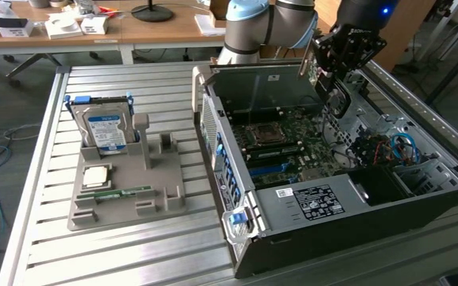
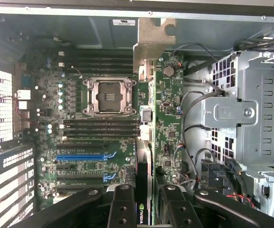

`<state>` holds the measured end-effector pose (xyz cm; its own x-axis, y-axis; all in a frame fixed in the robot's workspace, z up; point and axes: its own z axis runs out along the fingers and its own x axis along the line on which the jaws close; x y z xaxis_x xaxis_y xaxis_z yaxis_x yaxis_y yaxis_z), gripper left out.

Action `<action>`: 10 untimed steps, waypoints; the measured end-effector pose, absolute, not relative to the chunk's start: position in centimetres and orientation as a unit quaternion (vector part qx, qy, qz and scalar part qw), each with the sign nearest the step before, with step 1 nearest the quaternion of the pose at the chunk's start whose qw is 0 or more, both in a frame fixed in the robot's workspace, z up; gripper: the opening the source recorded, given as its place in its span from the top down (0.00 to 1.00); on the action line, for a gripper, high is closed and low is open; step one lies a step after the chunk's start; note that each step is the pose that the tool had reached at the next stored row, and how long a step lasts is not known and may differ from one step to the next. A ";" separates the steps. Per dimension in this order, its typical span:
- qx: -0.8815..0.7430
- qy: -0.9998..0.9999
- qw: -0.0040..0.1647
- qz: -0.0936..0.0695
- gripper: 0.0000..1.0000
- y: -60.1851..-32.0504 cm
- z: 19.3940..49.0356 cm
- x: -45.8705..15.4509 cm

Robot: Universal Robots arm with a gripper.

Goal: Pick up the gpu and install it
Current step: 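Insert the gpu into the slot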

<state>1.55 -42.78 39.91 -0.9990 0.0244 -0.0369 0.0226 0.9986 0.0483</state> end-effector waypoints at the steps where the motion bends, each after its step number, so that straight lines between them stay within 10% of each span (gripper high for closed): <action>1: 0.012 0.999 0.019 0.024 0.74 -42.8 39.9 1.6; 10: -0.011 0.999 0.018 0.024 0.74 -42.8 39.9 1.6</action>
